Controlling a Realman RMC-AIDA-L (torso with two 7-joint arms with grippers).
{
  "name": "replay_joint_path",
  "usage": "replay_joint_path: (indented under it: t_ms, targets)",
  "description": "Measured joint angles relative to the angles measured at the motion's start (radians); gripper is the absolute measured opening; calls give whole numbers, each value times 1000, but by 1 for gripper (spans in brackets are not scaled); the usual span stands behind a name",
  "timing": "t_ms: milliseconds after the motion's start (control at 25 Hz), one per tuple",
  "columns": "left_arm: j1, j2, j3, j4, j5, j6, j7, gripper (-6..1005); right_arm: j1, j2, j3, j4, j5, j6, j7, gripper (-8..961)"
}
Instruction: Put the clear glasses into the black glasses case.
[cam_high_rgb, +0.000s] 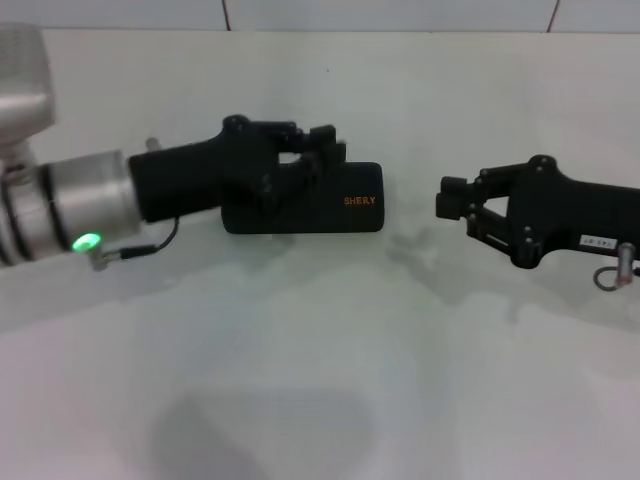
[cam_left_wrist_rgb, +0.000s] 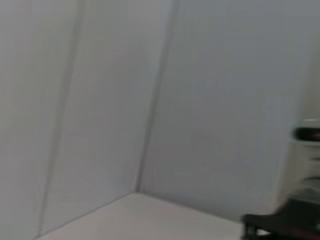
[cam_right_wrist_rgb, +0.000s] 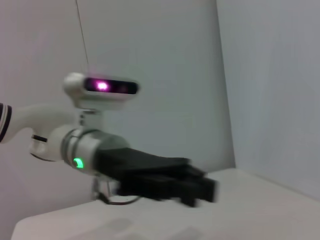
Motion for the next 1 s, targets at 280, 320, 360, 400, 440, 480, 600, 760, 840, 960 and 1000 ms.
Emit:
replay_joint_path:
  t_ms: [280, 320, 360, 400, 440, 480, 600, 760, 840, 960, 1000]
  targets:
    - [177, 4, -4, 184, -24, 183, 48, 353, -8, -2, 40, -7, 0, -29, -32, 233]
    - [188, 5, -7, 189, -26, 192, 54, 384, -8, -1, 40, -10, 0, -33, -32, 279]
    - [195, 7, -12, 188, -27, 196, 56, 415, -7, 1, 39, -12, 0, -35, -32, 326]
    - [200, 9, -16, 186, -26, 200, 56, 470, -5, 2, 37, -14, 0, -36, -32, 372]
    - [205, 11, -20, 184, -25, 202, 57, 525, -2, 4, 33, -16, 0, -38, -32, 419]
    - [209, 13, -22, 182, -22, 204, 59, 579, 0, 5, 31, -16, 0, -39, -32, 440]
    - [233, 12, -29, 181, -24, 222, 106, 707, 3, 10, 25, -9, 5, -42, -48, 503]
    - [253, 7, -47, 181, -30, 249, 157, 780, -1, 12, -13, 11, 43, -29, -117, 588]
    - [269, 12, -51, 182, -31, 258, 159, 816, 5, 12, -31, 28, 70, -29, -154, 630]
    - [297, 18, -88, 186, -33, 277, 155, 871, 4, 12, -56, 34, 116, -33, -195, 741]
    - [302, 18, -101, 185, -32, 284, 155, 889, -1, 11, -68, 35, 140, -34, -215, 785]
